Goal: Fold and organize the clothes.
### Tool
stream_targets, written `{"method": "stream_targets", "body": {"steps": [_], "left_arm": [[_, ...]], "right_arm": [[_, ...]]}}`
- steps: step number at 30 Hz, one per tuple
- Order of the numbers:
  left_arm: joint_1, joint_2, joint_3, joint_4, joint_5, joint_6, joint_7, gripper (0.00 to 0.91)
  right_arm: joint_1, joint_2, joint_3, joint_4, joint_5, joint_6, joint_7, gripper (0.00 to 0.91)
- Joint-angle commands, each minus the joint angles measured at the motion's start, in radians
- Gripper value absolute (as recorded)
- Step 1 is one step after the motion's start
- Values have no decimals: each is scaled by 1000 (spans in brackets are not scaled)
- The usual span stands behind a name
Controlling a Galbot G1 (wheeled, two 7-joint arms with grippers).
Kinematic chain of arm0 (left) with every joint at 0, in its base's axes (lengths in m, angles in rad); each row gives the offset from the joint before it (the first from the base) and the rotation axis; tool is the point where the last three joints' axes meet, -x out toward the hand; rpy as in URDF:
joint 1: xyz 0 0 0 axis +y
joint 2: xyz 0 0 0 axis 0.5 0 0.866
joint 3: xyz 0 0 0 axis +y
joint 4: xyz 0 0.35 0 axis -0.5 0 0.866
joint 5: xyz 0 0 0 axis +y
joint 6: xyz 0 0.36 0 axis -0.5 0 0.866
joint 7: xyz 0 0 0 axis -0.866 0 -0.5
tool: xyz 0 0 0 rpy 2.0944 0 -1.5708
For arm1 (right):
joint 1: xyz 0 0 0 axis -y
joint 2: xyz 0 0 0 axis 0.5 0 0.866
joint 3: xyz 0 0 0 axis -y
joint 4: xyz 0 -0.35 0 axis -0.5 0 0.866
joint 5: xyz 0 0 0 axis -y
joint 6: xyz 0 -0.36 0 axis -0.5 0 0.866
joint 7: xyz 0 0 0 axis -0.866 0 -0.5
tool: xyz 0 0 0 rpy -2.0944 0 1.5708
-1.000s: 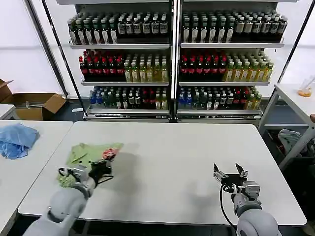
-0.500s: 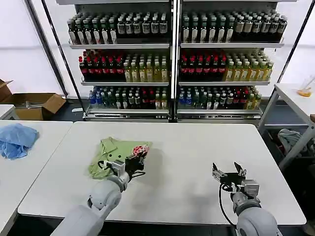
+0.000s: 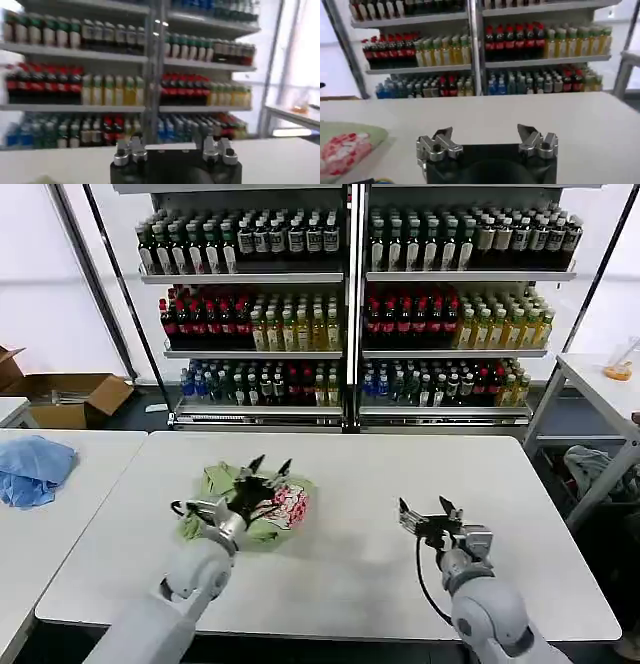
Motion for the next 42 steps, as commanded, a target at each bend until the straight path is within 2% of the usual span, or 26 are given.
{"method": "stream_targets", "body": {"steps": [1, 8, 13, 24, 25, 26, 27, 28, 29, 38, 42], "left_arm": [[294, 131, -399, -137, 13, -33, -34, 907], [450, 116, -526, -192, 11, -28, -27, 907], [460, 113, -543, -193, 11, -29, -27, 907], [462, 97, -535, -192, 9, -24, -28, 907], [460, 98, -534, -191, 9, -23, -28, 907], [459, 98, -533, -190, 9, -23, -28, 907], [457, 99, -532, -189, 8, -22, -28, 907], [456, 100, -532, -188, 7, -22, -28, 907], [454, 101, -531, -186, 6, -22, -29, 907], [445, 101, -522, -178, -5, -18, -28, 907], [437, 104, -518, -174, -12, -15, -28, 907]], "right_arm": [[297, 158, -331, -197, 196, 2, 56, 907], [345, 243, -400, -307, 285, 0, 103, 907], [350, 286, -403, -365, 331, 2, 131, 907], [322, 322, -418, -393, 334, 12, 139, 897], [322, 327, -417, -401, 336, 14, 140, 675], [324, 332, -416, -410, 337, 23, 142, 675], [325, 335, -415, -418, 336, 32, 144, 91], [327, 339, -416, -424, 333, 42, 149, 30], [327, 340, -416, -424, 333, 44, 150, 0], [328, 324, -416, -428, 320, 58, 137, 0], [326, 302, -414, -434, 259, 54, 119, 0]]}}
